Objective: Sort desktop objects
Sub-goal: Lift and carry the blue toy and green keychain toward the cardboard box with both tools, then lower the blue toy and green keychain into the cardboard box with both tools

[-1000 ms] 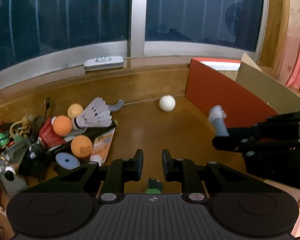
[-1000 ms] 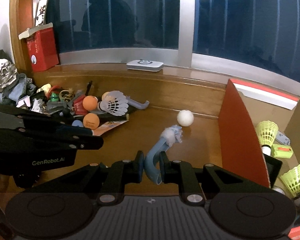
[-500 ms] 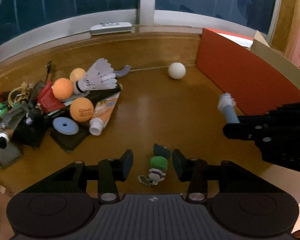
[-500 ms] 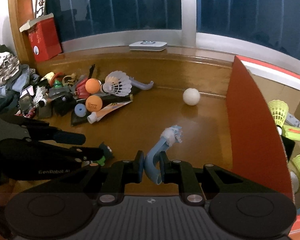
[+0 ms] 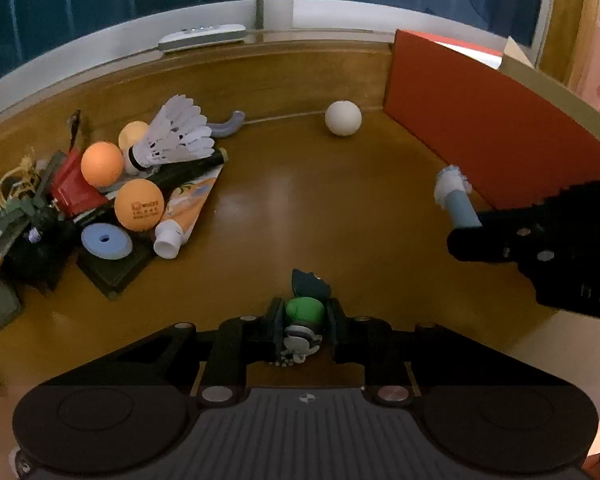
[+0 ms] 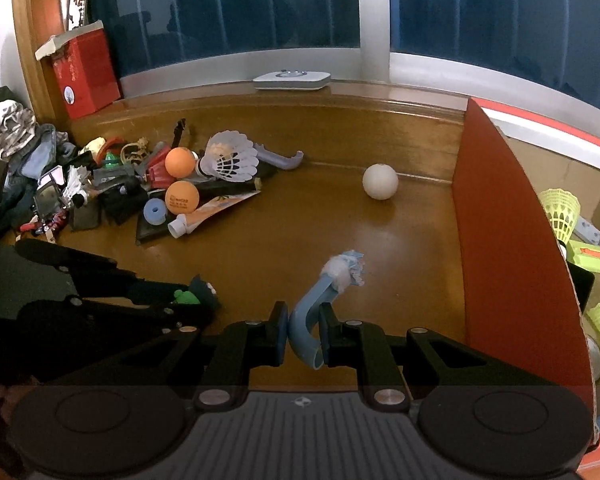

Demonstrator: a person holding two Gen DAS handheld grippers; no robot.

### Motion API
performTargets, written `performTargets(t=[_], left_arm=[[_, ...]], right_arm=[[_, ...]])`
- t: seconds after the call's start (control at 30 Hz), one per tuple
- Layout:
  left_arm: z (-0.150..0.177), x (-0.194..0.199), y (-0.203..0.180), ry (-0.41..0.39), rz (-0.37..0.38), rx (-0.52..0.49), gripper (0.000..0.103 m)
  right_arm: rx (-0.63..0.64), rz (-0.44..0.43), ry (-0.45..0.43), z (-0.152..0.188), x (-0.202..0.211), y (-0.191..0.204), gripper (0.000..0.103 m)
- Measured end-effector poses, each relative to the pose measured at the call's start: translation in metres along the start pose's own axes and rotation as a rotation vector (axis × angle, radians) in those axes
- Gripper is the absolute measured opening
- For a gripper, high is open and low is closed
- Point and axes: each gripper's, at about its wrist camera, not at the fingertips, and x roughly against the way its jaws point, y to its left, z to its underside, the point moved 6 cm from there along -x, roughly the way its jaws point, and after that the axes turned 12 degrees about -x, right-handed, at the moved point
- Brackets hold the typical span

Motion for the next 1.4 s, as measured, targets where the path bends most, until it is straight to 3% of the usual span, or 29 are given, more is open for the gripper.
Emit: performTargets(t=[0.5,1.4], left_arm=[[-0.039,0.026,-0.008,-0.121,0.032,-0.002,0.023],[-0.097,0.044,-0.050,-0.231,0.076,-0.062,0.023]], right_arm=[[0.026,0.005,-0.036,-0.012,0.013,-0.002,0.018],[0.044,0.015,-0.186,-0.043,0.072,-0.028,0.018]])
